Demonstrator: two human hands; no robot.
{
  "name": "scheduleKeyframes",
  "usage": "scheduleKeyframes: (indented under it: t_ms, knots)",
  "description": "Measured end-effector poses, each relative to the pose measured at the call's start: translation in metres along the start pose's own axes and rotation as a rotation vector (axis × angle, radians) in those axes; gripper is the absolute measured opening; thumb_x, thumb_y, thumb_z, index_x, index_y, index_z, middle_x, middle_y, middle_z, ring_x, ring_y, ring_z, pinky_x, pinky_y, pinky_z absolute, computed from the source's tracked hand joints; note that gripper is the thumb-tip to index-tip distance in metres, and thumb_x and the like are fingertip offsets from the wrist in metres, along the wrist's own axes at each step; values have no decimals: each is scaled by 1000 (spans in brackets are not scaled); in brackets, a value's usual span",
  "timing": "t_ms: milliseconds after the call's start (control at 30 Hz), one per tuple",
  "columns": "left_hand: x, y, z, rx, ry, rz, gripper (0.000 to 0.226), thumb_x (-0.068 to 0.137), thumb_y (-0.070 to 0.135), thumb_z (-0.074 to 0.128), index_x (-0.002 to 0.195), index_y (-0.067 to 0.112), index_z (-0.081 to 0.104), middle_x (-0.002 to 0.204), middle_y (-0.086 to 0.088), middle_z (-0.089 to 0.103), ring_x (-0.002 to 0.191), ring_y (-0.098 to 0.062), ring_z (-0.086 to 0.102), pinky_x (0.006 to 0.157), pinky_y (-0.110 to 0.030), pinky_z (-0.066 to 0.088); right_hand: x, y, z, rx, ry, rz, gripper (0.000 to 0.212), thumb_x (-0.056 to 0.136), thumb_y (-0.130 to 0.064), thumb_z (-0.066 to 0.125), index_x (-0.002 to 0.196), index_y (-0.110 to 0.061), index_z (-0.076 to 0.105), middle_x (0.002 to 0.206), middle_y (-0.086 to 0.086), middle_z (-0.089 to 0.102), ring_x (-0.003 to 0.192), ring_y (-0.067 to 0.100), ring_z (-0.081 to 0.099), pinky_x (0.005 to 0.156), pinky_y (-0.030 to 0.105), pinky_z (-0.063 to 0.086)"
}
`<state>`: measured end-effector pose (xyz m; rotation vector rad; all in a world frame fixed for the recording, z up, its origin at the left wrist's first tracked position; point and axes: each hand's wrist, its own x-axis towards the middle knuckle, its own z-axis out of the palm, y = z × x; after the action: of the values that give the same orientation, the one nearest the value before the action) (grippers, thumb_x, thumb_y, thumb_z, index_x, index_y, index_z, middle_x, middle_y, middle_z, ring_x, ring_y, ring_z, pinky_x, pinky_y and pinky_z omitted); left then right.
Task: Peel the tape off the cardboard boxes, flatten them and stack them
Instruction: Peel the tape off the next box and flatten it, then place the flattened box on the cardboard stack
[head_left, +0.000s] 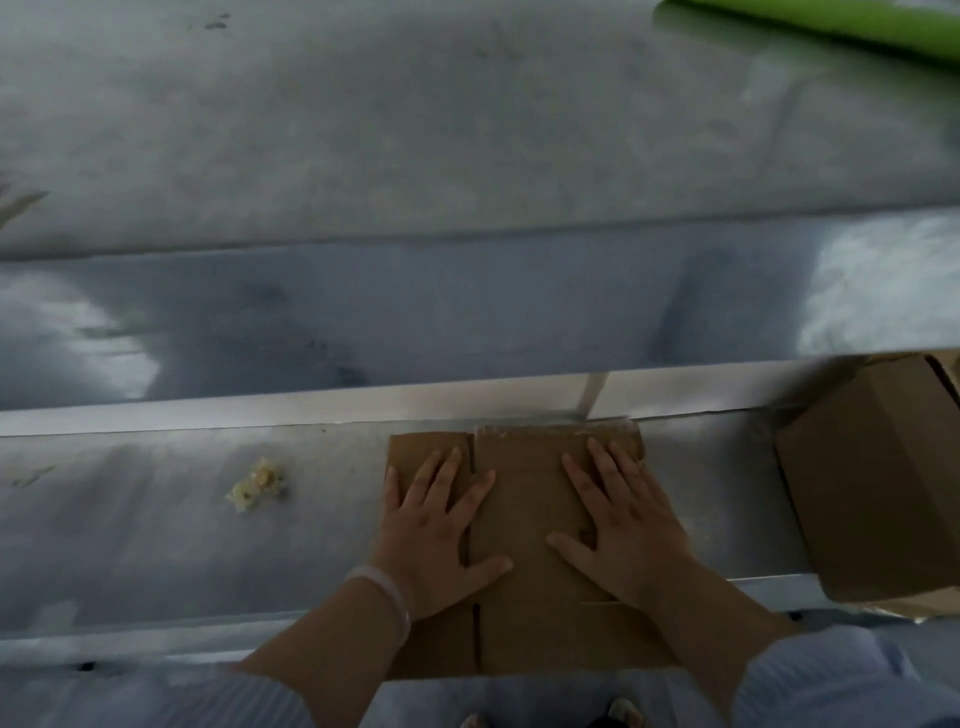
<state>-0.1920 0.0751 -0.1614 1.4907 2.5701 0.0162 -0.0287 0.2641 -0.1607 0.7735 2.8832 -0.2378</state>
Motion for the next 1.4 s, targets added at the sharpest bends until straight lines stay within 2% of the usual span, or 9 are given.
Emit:
scheduleKeyframes:
  t_ms: [167,433,633,867,967,1067,1133,1267,1400]
  knots:
    - [1,2,-6,3,-12,-29,97,60,95,1,147,52,4,162,0,0,148,-23,-2,114,-58,-5,2,1,0,-12,19,1,92,75,-87,17,153,-40,3,164,-3,-1,149,19,-4,118,37,-8]
    - [-18,-4,2,-122,200,8,61,86,70,39,127,31,61,137,1,56,125,-27,52,106,-47,39,-14,25,-3,83,8,-46,101,66,-90,-10,153,-40,0,159,-18,-17,143,-2,-20,111,18,-20]
    - [-31,-11,13,-9,109,96,99,74,91,31,150,28,29,157,-4,25,144,-27,23,113,-49,14,-17,23,-2,26,-2,-43,98,68,-86,-17,150,-32,-18,155,-11,-27,145,6,-20,117,28,-16]
    - [-27,-10,16,-8,90,34,98,73,93,25,151,34,22,159,0,16,145,-26,21,114,-46,8,-15,24,-7,2,-91,-40,102,70,-87,1,151,-29,-21,151,-10,-35,140,4,-28,119,33,-13]
    - [-39,-3,13,-130,115,-187,96,68,94,18,150,44,13,161,1,3,148,-25,5,119,-44,5,-20,28,-4,55,-93,-13,108,66,-90,1,152,-27,-20,154,-8,-34,142,6,-27,117,31,-15]
    - [-60,9,9,-164,73,-452,101,60,94,3,149,46,-1,161,-7,-3,147,-30,0,118,-44,6,-38,34,0,131,-43,176,121,59,-97,-1,154,-23,-14,162,1,-13,149,19,-9,119,36,-10]
    - [-74,17,5,-178,82,-551,104,63,94,7,151,40,7,157,-8,13,143,-30,14,115,-44,18,-53,34,-2,137,-13,252,116,66,-92,7,155,-18,1,162,5,6,149,22,3,121,40,-4]
    - [-87,30,-2,-378,156,-693,89,79,69,53,150,22,25,140,-8,40,127,-27,39,105,-41,36,-70,35,-13,248,37,360,65,87,-64,49,138,-25,43,141,1,40,132,24,32,111,43,28]
    - [-98,40,-7,-697,184,-858,78,84,48,65,148,19,32,136,-14,45,123,-30,45,107,-43,38,-76,45,-17,565,65,384,27,90,-36,61,113,-23,64,110,-2,63,99,18,58,90,37,50]
